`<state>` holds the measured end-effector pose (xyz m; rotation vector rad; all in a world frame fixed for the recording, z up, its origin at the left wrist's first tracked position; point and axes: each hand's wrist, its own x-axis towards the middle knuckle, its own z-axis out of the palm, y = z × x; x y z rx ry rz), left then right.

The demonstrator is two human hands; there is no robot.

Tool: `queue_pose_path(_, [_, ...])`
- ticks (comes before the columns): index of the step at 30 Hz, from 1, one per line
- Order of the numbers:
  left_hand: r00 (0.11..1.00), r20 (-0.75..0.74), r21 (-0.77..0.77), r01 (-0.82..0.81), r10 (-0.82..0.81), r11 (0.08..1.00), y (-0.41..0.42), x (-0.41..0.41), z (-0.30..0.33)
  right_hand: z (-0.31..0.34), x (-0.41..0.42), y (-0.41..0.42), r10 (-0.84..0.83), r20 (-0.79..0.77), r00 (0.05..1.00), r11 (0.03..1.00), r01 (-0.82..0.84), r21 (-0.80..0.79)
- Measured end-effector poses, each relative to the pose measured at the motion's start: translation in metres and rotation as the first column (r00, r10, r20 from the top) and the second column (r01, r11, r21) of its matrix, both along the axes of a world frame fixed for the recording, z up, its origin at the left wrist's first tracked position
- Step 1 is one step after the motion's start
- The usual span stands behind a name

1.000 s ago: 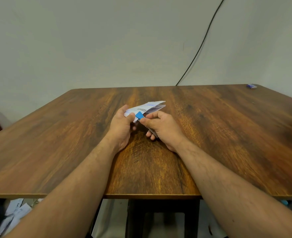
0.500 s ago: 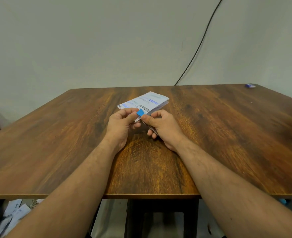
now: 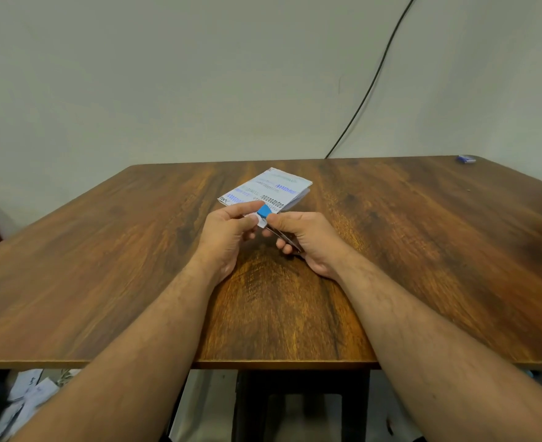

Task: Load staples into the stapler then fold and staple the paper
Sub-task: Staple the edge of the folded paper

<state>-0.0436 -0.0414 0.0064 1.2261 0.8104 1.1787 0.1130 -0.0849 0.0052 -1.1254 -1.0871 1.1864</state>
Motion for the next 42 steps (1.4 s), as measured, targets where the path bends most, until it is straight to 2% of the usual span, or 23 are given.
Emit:
queue_pose_path(5, [0.999,-0.03,0.028,0.039,-0.038,0.999,0.001,0.0,-0.001,-0.001,-0.001,0.001,0.025,0.021,0.999,1.0,-0.025,0.017])
queue_pose_path(9, [0.997,-0.053,0.046,0.054,-0.052,0.997,0.002,0.001,-0.002,-0.002,-0.001,0.002,-0.016,0.041,0.999,1.0,0.016,0.017])
queue_pose_path(15, [0.997,-0.033,0.042,0.075,-0.074,0.996,0.002,0.0,-0.001,-0.003,-0.004,0.003,-0.086,0.08,0.993,0.996,0.084,0.03])
queue_pose_path(26, [0.995,-0.024,0.04,0.098,-0.097,0.994,0.005,-0.001,-0.003,-0.002,-0.002,0.001,-0.106,0.114,0.988,0.994,0.105,0.014])
queue_pose_path(32, [0.996,0.033,0.017,0.084,-0.085,0.996,0.007,-0.001,-0.002,-0.002,-0.003,0.005,-0.075,0.054,0.996,0.997,0.074,0.031])
queue_pose_path(36, [0.998,0.034,0.019,0.055,-0.055,0.998,0.008,0.001,-0.003,-0.001,-0.001,0.008,-0.153,-0.045,0.987,0.988,0.153,-0.011])
queue_pose_path(42, [0.999,0.006,0.004,0.037,-0.037,0.999,0.006,0.002,-0.004,-0.004,0.0,0.01,-0.159,-0.046,0.986,0.987,0.158,-0.022])
